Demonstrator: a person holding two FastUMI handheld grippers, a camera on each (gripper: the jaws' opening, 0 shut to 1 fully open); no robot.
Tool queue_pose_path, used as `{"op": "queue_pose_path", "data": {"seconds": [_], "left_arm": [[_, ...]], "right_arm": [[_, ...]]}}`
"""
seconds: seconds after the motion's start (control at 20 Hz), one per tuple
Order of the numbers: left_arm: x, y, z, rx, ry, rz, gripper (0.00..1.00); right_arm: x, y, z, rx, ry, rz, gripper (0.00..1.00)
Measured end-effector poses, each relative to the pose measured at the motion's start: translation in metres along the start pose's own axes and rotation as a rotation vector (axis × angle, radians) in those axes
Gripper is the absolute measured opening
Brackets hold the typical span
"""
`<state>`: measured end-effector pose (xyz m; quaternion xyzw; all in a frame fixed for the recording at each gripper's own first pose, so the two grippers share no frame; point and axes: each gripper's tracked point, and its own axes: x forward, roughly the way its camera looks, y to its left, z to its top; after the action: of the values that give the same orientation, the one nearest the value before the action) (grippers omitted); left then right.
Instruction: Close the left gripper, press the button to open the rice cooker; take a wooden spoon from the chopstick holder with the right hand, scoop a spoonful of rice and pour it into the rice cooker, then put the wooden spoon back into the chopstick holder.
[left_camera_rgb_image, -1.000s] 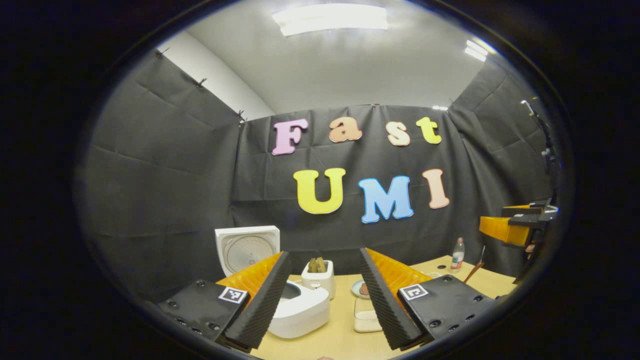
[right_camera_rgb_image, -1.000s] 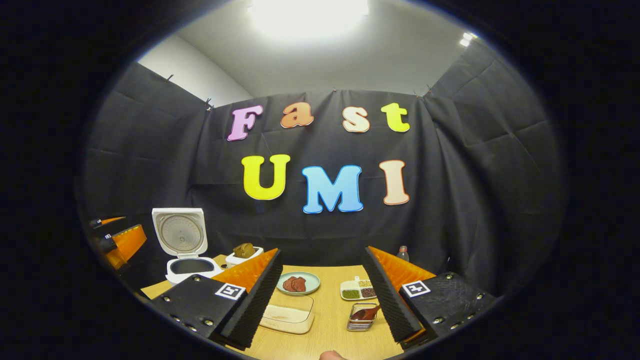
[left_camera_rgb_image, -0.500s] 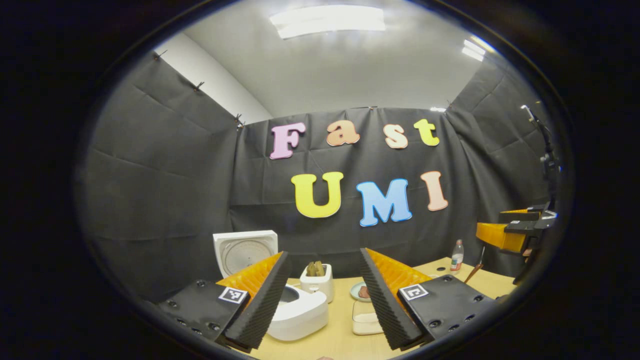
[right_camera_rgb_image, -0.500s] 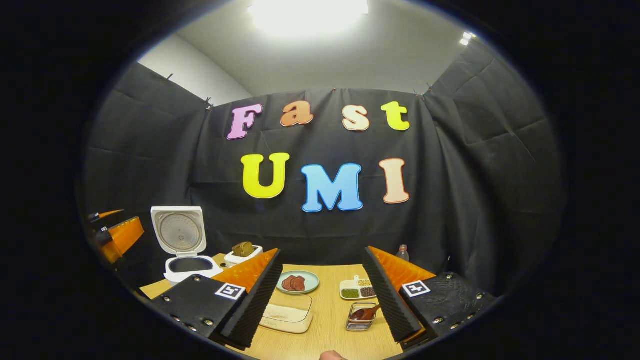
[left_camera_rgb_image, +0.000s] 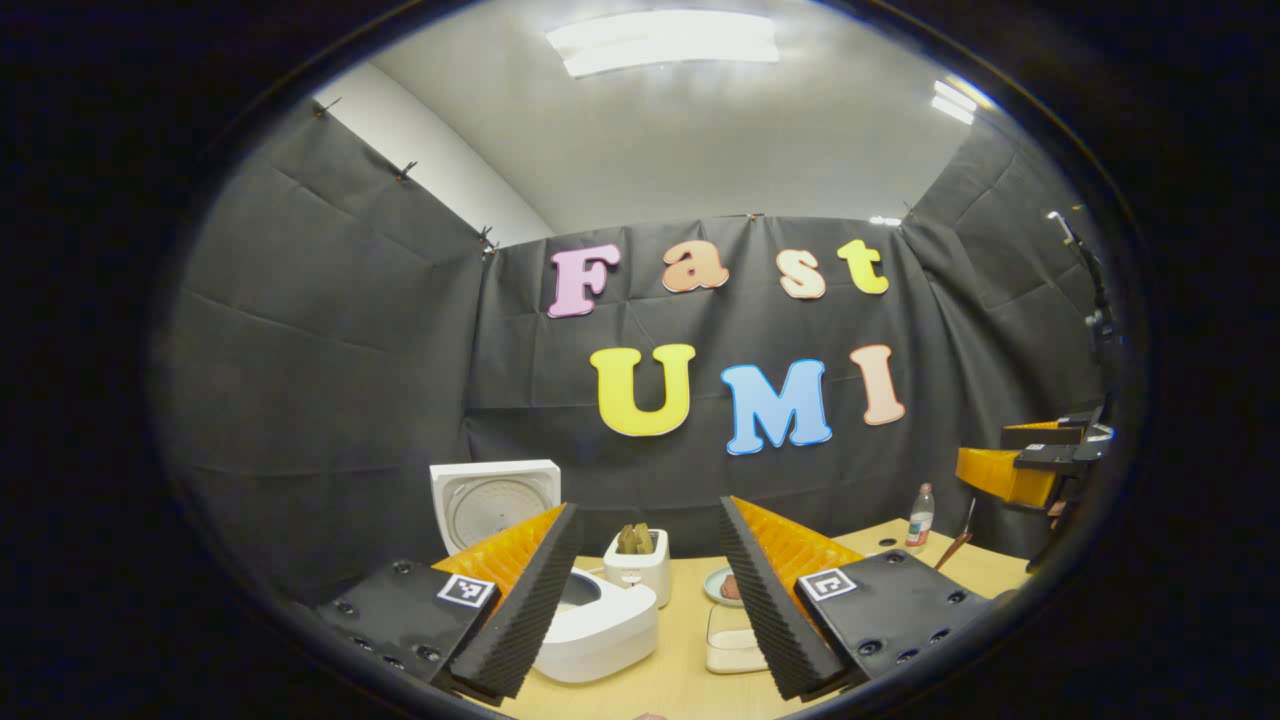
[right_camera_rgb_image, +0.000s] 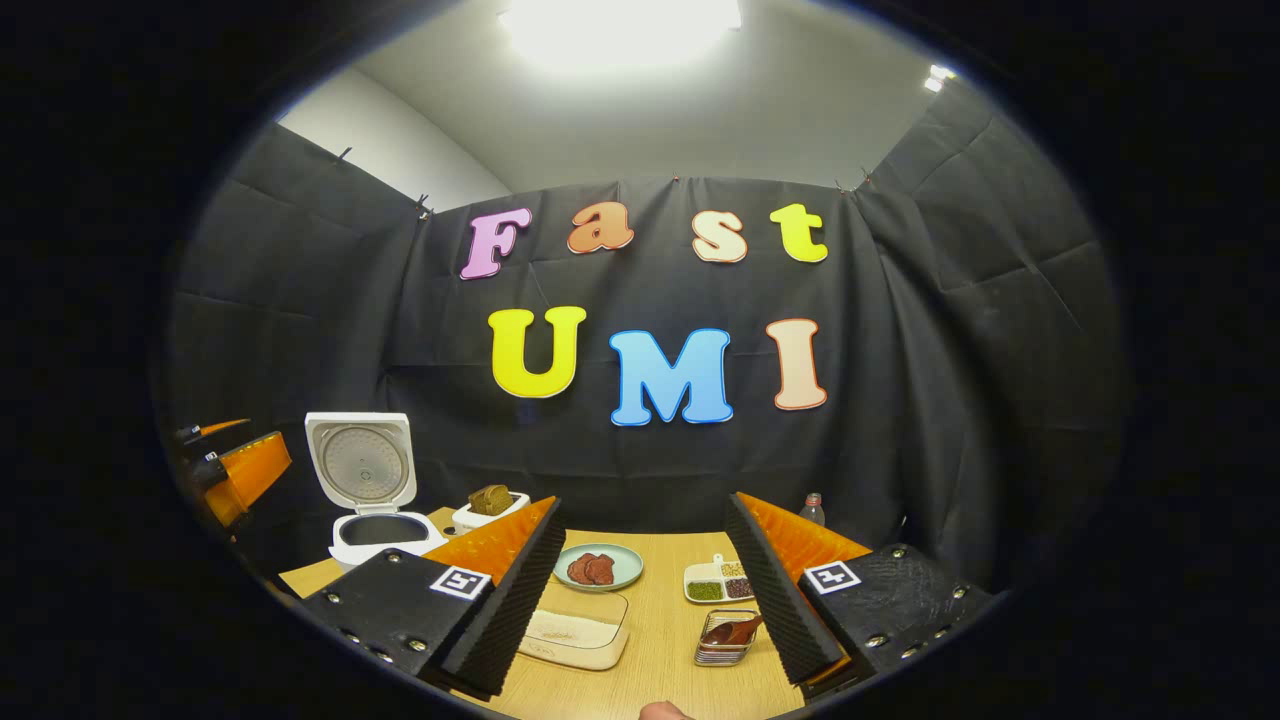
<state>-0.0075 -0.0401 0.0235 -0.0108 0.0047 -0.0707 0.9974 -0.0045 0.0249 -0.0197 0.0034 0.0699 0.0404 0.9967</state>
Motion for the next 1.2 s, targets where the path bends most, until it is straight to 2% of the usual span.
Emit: {"op": "queue_pose_path", "data": {"seconds": [0.1,0.2,0.25,0.35,0.4,0.45,0.5,0.65,0.75,0.85,1.05,1.2], "left_arm": [[0.009,0.016,0.005,0.018,-0.016,0.038,0.94],[0.027,0.052,0.018,0.052,-0.049,0.123,0.97],[0.039,0.072,0.026,0.068,-0.058,0.166,0.91],[0.064,0.104,0.036,0.091,-0.069,0.215,0.9],[0.077,0.117,0.04,0.1,-0.074,0.222,0.97],[0.092,0.133,0.038,0.109,-0.07,0.238,0.9],[0.107,0.151,0.039,0.112,-0.069,0.245,0.92],[0.154,0.204,0.034,0.107,-0.065,0.295,0.31],[0.194,0.232,0.016,0.079,-0.032,0.296,0.16],[0.231,0.26,-0.011,0.031,0.034,0.31,0.1],[0.31,0.303,-0.051,-0.022,0.134,0.334,0.1],[0.353,0.326,-0.076,0.02,0.192,0.357,0.12]], "right_arm": [[0.002,0.002,0.002,-0.004,-0.008,0.012,0.98],[0.004,0.006,-0.001,-0.006,0.004,0.027,0.98],[0.007,0.006,-0.003,-0.009,0.014,0.029,0.98],[0.006,0.0,-0.004,-0.01,0.024,-0.007,0.98],[0.004,-0.001,-0.003,0.002,0.015,-0.031,0.98],[0.003,0.002,-0.002,0.013,0.011,-0.044,0.98],[0.002,0.005,-0.005,0.014,0.014,-0.059,0.98],[-0.001,0.005,-0.011,-0.008,0.029,-0.116,0.98],[-0.007,0.01,-0.012,-0.013,0.031,-0.145,0.98],[-0.014,0.011,-0.015,-0.03,0.038,-0.177,0.98],[-0.033,0.012,-0.025,-0.082,0.069,-0.228,0.98],[-0.049,0.005,-0.029,-0.122,0.091,-0.27,0.96]]}}
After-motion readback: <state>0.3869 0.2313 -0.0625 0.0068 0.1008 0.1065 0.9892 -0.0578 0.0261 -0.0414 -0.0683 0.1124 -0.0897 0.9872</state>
